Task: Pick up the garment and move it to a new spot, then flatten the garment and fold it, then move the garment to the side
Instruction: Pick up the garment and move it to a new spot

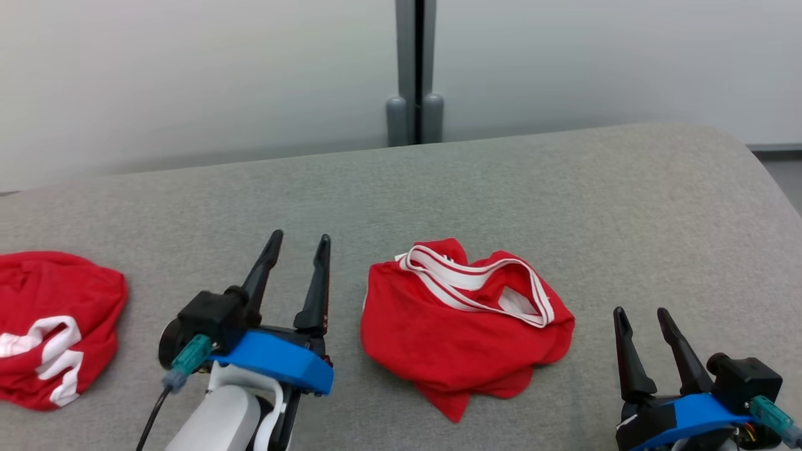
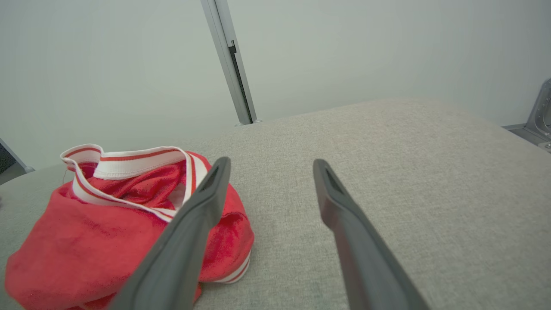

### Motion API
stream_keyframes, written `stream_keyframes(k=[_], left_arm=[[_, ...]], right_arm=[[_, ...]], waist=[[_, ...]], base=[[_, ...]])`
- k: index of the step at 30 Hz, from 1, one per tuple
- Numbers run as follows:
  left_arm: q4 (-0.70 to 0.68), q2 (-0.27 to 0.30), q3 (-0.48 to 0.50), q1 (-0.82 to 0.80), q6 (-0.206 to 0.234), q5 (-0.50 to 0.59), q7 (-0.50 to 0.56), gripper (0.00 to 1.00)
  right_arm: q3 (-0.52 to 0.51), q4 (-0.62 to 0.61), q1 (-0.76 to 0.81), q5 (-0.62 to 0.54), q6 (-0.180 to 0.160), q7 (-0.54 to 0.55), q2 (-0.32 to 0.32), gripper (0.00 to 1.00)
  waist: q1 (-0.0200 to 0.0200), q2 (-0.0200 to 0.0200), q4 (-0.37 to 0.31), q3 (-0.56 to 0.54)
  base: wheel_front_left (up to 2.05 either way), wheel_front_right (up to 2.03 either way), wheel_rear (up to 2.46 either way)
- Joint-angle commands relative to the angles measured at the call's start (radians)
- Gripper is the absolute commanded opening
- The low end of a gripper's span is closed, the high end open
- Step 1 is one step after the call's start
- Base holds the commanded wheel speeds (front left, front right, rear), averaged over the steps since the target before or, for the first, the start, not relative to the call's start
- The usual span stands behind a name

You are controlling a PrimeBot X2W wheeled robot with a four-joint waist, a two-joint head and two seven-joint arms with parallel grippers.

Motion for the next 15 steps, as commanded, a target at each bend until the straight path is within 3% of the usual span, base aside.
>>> stream_keyframes(k=[1,6,15], left_arm=[[-0.038,-0.012,0.044,0.036,0.015,0.034,-0.005,1.00],[-0.101,-0.031,0.146,0.132,0.026,0.121,-0.005,1.00],[-0.123,-0.067,0.315,0.305,-0.007,0.254,-0.006,1.00]], right_arm=[[-0.004,-0.010,0.019,-0.003,0.000,0.008,-0.004,1.00],[-0.013,-0.025,0.030,-0.005,0.000,0.024,-0.004,1.00],[-0.016,-0.045,0.054,-0.008,0.000,0.039,-0.004,1.00]], waist=[[0.0001,0.0000,0.016,-0.004],[0.0001,0.0000,0.036,-0.018],[0.0001,0.0000,0.053,-0.039]], base=[[0.00,0.00,0.00],[0.00,0.00,0.00],[0.00,0.00,0.00]])
